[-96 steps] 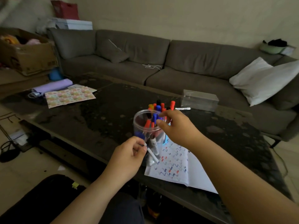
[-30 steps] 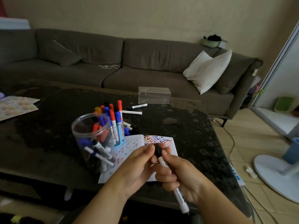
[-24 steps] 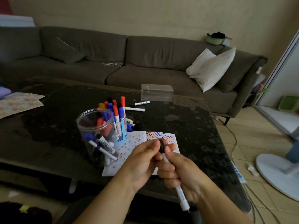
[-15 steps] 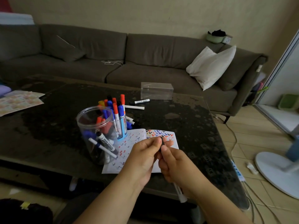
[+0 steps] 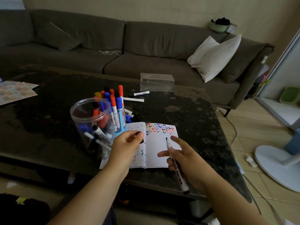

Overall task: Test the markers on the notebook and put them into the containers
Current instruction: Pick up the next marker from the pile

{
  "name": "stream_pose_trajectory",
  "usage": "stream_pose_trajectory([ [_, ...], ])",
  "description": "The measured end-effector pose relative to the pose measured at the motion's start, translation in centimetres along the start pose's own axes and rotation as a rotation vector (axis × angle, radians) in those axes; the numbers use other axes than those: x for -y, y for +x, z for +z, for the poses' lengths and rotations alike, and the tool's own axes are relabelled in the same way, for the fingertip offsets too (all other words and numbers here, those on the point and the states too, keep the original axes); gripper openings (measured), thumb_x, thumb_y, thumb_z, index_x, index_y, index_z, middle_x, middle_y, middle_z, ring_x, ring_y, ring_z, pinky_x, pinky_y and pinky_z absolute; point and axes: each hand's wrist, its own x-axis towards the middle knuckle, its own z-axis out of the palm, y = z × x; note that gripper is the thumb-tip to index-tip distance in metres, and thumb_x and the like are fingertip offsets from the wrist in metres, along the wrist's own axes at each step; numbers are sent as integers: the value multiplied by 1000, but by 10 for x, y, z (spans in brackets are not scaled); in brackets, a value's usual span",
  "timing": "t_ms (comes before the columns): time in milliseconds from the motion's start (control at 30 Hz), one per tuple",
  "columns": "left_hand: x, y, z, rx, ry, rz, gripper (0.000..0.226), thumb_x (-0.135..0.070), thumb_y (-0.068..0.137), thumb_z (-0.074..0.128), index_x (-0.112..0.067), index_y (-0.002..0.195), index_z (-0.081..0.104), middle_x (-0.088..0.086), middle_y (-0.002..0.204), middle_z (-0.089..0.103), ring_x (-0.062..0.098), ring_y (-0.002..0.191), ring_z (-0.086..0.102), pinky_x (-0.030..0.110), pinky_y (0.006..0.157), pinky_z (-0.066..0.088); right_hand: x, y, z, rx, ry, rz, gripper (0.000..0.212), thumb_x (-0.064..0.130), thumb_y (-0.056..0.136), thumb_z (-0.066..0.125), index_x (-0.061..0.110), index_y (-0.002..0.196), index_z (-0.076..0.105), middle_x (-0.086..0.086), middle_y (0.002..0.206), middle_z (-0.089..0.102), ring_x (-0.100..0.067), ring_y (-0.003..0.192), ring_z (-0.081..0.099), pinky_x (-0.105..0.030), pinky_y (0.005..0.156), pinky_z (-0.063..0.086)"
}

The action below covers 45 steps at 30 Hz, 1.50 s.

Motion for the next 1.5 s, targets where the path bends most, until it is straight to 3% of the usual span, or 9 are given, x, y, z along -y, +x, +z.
stream_pose_trajectory([
  [200,17,16,7,88,327,184,5,-23,85,66,-23,88,62,-10,81,64,7,77,60,15,63,43,4,30,3,34,397,81,22,13,101,40,8,102,62,-16,88,71,-10,57,54,-20,56,51],
  [367,27,36,13,173,646,369,16,-20,90,59,-21,106,58,-8,102,60,6,91,54,13,73,34,-3,64,5,83,777,146,23,-7,94,39,3,108,55,-14,74,61,-12,59,50,-19,55,48],
  [467,33,47,17,228,745,410,22,-22,93,54,-23,115,52,-6,114,58,8,104,53,13,79,33,-9,84,5,53,487,114,11,16,98,47,12,99,58,-5,71,57,-12,62,50,-24,62,46],
  [567,39,54,22,255,756,410,21,-25,94,52,-24,115,50,-3,114,58,11,105,53,18,86,39,-14,106,5,-93,2,20,29,40,98,41,26,102,66,1,71,58,-11,68,51,-27,72,46],
  [767,45,59,33,261,856,543,21,-28,94,49,-21,114,48,-2,114,57,16,106,48,28,90,35,-27,147,11,-263,-270,-206,8,25,89,62,21,88,69,5,72,64,2,63,57,-14,61,48],
  [933,46,57,33,249,858,557,22,-30,95,47,-22,115,47,-2,115,53,16,107,43,27,89,30,-46,161,13,-365,-306,-248,20,20,83,65,4,76,55,-8,70,59,-10,59,51,-34,61,47],
  [1033,48,59,32,241,838,536,22,-30,95,46,-23,116,46,-3,117,52,14,109,41,26,91,29,-49,163,12,-356,-292,-291,24,18,84,65,0,75,52,-12,67,56,-6,56,46,-29,55,42],
  [1200,49,58,33,222,822,527,20,-27,94,48,-21,113,48,-2,113,54,15,109,42,28,90,31,-50,164,13,-278,-289,-307,23,15,87,64,9,69,51,10,57,53,-1,51,47,-11,48,36],
  [1500,50,56,35,211,853,533,22,-30,96,45,-25,117,44,-5,119,50,12,113,38,26,94,30,-53,168,11,-277,-293,-272,20,10,84,62,1,70,51,2,61,51,-2,52,43,-15,50,36],
])
